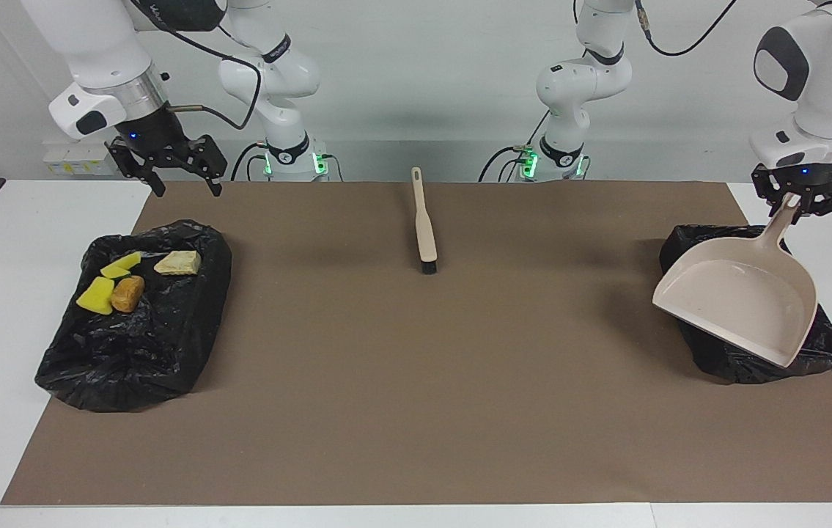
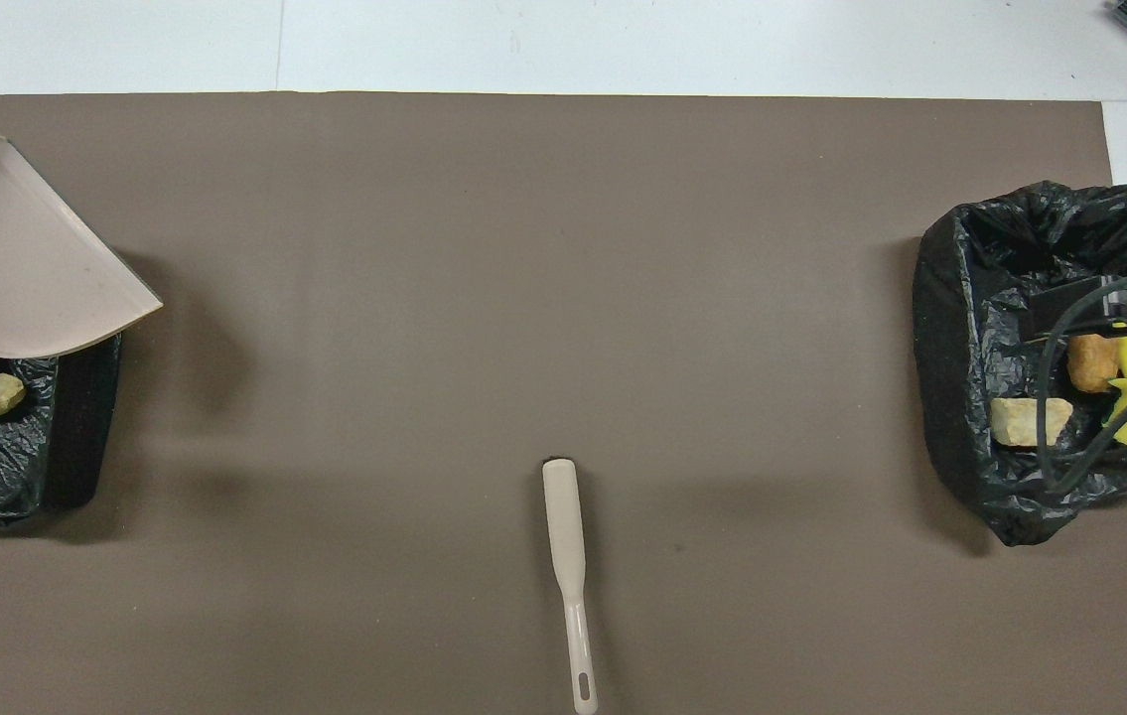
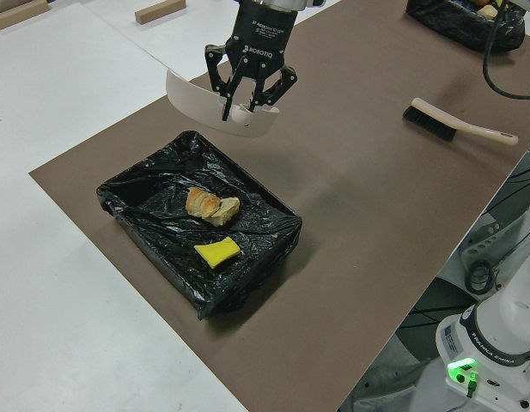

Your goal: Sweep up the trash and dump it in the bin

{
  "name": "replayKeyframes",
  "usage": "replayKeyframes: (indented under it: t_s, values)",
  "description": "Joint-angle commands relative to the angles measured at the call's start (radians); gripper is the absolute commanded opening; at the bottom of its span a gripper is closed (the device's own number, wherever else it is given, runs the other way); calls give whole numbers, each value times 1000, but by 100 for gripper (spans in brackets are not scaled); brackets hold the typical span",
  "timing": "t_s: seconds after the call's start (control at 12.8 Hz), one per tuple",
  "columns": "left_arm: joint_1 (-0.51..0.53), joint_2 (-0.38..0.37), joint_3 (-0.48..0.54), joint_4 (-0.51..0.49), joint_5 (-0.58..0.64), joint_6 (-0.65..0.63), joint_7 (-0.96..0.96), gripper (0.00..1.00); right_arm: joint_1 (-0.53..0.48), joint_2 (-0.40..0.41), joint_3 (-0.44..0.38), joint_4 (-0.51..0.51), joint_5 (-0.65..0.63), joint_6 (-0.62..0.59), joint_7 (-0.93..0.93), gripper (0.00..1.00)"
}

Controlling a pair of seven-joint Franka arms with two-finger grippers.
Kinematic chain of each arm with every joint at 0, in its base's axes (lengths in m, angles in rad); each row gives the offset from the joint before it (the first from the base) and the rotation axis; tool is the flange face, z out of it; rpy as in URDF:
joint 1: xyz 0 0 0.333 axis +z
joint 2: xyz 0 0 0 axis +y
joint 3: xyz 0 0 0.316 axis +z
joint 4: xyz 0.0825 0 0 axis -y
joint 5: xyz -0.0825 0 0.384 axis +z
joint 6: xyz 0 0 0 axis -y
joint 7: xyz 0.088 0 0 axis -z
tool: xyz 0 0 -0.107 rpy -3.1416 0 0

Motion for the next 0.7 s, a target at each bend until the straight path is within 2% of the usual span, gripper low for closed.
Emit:
replayKeyframes:
  t_s: [0.0, 0.16, 0.31, 0.63]
  values:
    - [-17, -15, 11, -13, -31, -2, -41, 0, -8, -16, 5, -14, 22, 2, 10, 100]
    - [-46, -44, 8, -54, -173, -9, -220, 0, -6, -16, 7, -14, 22, 2, 10, 100]
    - [-151, -59, 7, -87, -213, -6, -395, 0, -6, -16, 5, -14, 22, 2, 10, 100]
    - [-440, -36, 8, -113, -279, 70, -934, 0, -6, -16, 5, -14, 22, 2, 10, 100]
